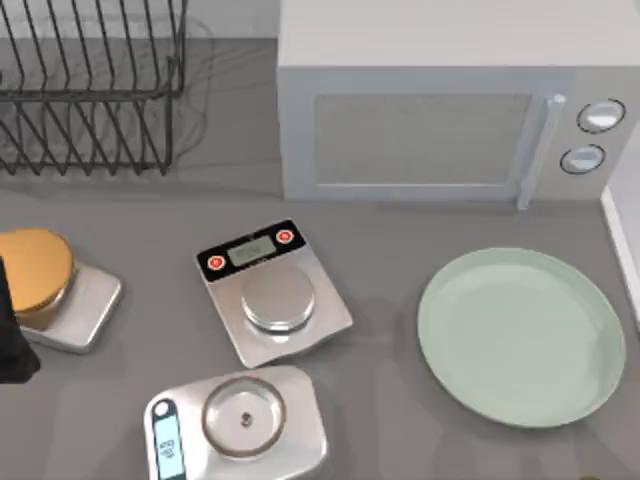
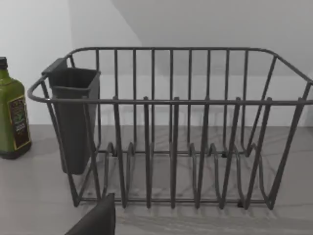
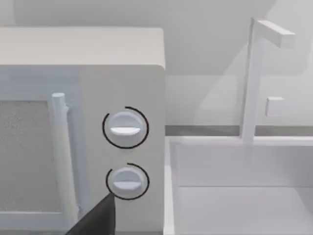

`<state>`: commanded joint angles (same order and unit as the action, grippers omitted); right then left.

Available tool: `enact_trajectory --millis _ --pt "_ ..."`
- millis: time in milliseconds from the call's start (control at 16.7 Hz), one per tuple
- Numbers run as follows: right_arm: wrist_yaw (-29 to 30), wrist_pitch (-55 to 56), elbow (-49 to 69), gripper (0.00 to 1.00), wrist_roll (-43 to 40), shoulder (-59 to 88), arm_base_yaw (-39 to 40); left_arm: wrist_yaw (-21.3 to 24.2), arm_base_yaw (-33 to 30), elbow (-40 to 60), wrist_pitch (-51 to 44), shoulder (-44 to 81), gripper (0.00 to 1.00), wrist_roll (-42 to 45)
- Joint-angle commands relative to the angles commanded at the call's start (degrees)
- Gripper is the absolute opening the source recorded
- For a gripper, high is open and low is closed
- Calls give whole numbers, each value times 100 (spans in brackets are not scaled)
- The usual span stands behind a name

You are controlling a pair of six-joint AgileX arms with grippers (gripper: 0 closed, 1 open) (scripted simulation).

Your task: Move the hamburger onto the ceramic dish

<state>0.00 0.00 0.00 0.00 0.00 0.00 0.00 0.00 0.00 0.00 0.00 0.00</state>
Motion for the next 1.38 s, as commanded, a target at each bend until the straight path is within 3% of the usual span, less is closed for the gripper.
enact_trajectory --millis 180,420,960,1380 --pt "-4 -71 57 100 -64 73 5 0 0 0 0 0 100 0" --pt "-14 -835 660 100 -735 938 18 0 0 0 0 0 100 0" --pt "26 -3977 2867 100 -3353 5267 3 0 0 0 0 0 100 0" --pt "35 -5582 4115 100 -4745 7377 3 0 0 0 0 0 100 0"
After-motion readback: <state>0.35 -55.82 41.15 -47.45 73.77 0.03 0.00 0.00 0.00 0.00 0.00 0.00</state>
